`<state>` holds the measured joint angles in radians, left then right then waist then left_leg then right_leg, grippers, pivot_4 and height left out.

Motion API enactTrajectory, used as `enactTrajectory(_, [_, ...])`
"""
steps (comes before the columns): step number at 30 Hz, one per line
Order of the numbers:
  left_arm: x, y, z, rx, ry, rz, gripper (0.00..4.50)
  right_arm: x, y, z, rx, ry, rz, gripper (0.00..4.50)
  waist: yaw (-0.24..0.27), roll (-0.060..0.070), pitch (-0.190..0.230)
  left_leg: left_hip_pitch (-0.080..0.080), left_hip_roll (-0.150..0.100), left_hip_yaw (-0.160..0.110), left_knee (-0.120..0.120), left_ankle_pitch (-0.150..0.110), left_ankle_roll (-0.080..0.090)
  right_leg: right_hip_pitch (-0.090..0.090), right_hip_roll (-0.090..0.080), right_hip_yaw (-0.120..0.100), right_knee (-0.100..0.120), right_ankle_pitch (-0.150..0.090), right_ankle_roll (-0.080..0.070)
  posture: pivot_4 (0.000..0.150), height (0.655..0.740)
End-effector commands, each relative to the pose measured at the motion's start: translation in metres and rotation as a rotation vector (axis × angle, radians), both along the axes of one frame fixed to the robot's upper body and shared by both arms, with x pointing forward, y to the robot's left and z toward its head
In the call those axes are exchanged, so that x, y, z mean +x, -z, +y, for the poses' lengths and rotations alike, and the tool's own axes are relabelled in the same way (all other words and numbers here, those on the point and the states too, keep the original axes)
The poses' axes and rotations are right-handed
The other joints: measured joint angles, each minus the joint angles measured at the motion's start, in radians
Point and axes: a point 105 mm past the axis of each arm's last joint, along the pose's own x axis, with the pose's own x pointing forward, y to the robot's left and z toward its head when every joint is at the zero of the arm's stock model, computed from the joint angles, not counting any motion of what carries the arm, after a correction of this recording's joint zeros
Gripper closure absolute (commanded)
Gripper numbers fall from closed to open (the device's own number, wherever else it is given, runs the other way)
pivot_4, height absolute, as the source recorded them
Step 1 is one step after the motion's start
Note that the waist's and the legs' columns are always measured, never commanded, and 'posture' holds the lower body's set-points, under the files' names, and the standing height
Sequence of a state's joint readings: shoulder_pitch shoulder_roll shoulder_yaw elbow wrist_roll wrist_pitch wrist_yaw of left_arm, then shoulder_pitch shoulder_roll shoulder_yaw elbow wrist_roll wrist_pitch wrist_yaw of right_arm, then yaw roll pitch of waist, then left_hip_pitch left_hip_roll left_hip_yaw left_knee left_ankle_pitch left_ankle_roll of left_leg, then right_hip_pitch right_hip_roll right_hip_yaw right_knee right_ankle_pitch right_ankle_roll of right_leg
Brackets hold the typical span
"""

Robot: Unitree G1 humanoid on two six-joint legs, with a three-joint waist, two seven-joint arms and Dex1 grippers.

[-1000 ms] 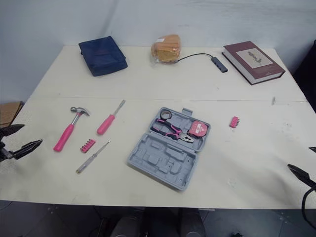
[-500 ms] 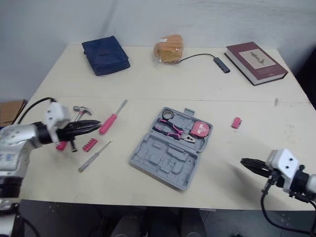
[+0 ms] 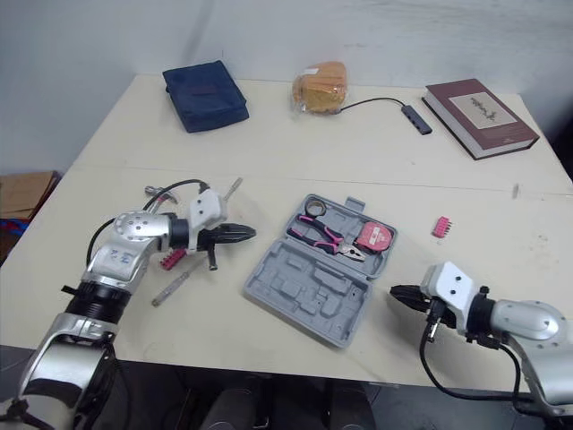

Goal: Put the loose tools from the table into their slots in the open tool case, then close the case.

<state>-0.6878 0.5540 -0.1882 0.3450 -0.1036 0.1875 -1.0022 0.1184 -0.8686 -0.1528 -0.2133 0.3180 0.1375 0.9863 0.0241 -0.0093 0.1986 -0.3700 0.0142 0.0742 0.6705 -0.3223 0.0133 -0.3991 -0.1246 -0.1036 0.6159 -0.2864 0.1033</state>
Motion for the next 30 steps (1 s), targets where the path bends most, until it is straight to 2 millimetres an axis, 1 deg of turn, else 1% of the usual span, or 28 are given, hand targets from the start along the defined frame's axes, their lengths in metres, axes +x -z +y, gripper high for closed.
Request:
enactTrajectory(1, [0.008, -0.004, -0.009, -0.023, -0.025, -0.023, 4.45, 0.003, -0.005, 0.004, -0.026, -0.007, -0.034, 4.50, 0.000, 0.000, 0.000, 0.000, 0.000, 0.000, 0.000, 0.000, 0.000, 0.000, 0.000, 0.000, 0.000, 0.000, 0.000, 0.150, 0.7400])
enactTrajectory(2, [0.010, -0.005, -0.011, -0.034, -0.033, -0.022, 4.45, 0.004, -0.005, 0.004, -0.025, -0.003, -0.033, 4.50, 0.001, 0.000, 0.000, 0.000, 0.000, 0.000, 0.001, 0.000, 0.001, 0.000, 0.000, 0.000, 0.000, 0.000, 0.000, 0.150, 0.7400])
enactTrajectory(6, [0.011, 0.005, -0.028, -0.013, 0.022, 0.001, 4.45, 0.007, -0.002, 0.004, -0.029, 0.017, -0.040, 4.50, 0.001, 0.000, 0.000, -0.001, 0.000, -0.001, 0.003, 0.000, 0.001, 0.000, 0.000, -0.001, 0.000, 0.000, 0.000, 0.150, 0.7400])
enactTrajectory(8, [0.010, 0.009, -0.040, -0.026, 0.045, 0.017, 4.45, 0.011, 0.000, 0.010, -0.028, 0.014, -0.053, 4.50, 0.001, 0.000, 0.000, -0.001, 0.000, -0.001, 0.004, 0.000, 0.001, 0.000, 0.000, -0.001, 0.001, 0.000, 0.001, 0.150, 0.7400])
enactTrajectory(11, [0.009, 0.013, -0.047, -0.044, 0.050, 0.046, 4.45, 0.014, 0.003, 0.017, -0.028, 0.002, -0.061, 4.50, -0.001, 0.000, 0.000, -0.001, 0.000, -0.001, 0.004, 0.000, 0.001, 0.001, 0.000, -0.001, 0.001, 0.000, 0.001, 0.150, 0.7400])
enactTrajectory(14, [0.003, 0.015, -0.055, -0.052, 0.088, 0.061, 4.45, 0.015, 0.004, 0.028, -0.009, -0.027, -0.060, 4.50, -0.001, 0.000, 0.000, -0.001, 0.000, -0.001, 0.005, 0.000, 0.001, 0.001, 0.000, -0.001, 0.001, 0.000, 0.001, 0.150, 0.7400])
enactTrajectory(16, [-0.002, 0.017, -0.055, -0.041, 0.107, 0.069, 4.45, 0.017, 0.002, 0.032, -0.005, -0.040, -0.064, 4.50, -0.002, 0.000, 0.000, -0.001, 0.000, -0.001, 0.005, 0.000, 0.001, 0.001, 0.000, -0.001, 0.001, 0.000, 0.001, 0.150, 0.7400])
enactTrajectory(20, [-0.013, 0.021, -0.045, -0.017, 0.132, 0.076, 4.45, 0.020, 0.000, 0.034, -0.017, -0.059, -0.071, 4.50, -0.006, 0.000, 0.000, -0.001, 0.001, -0.001, 0.005, -0.001, 0.001, 0.001, 0.000, -0.001, 0.002, 0.000, 0.001, 0.150, 0.7400])
enactTrajectory(25, [-0.041, 0.027, -0.036, 0.012, 0.190, 0.107, 4.45, 0.021, -0.002, 0.037, -0.036, -0.116, -0.070, 4.50, -0.010, 0.000, 0.000, -0.001, 0.001, -0.001, 0.006, -0.001, 0.001, 0.001, 0.000, 0.000, 0.002, 0.000, 0.001, 0.150, 0.7400])
enactTrajectory(27, [-0.049, 0.029, -0.034, 0.022, 0.194, 0.114, 4.45, 0.021, -0.002, 0.038, -0.038, -0.139, -0.071, 4.50, -0.010, 0.000, 0.000, -0.001, 0.001, -0.002, 0.006, -0.001, 0.001, 0.001, 0.000, 0.000, 0.002, 0.000, 0.001, 0.150, 0.7400])
enactTrajectory(30, [-0.066, 0.034, -0.027, 0.036, 0.185, 0.138, 4.45, 0.025, -0.002, 0.039, -0.058, -0.188, -0.071, 4.50, -0.013, 0.000, 0.000, -0.001, 0.001, -0.002, 0.007, -0.001, 0.002, 0.001, -0.001, 0.000, 0.003, 0.000, 0.001, 0.150, 0.7400])
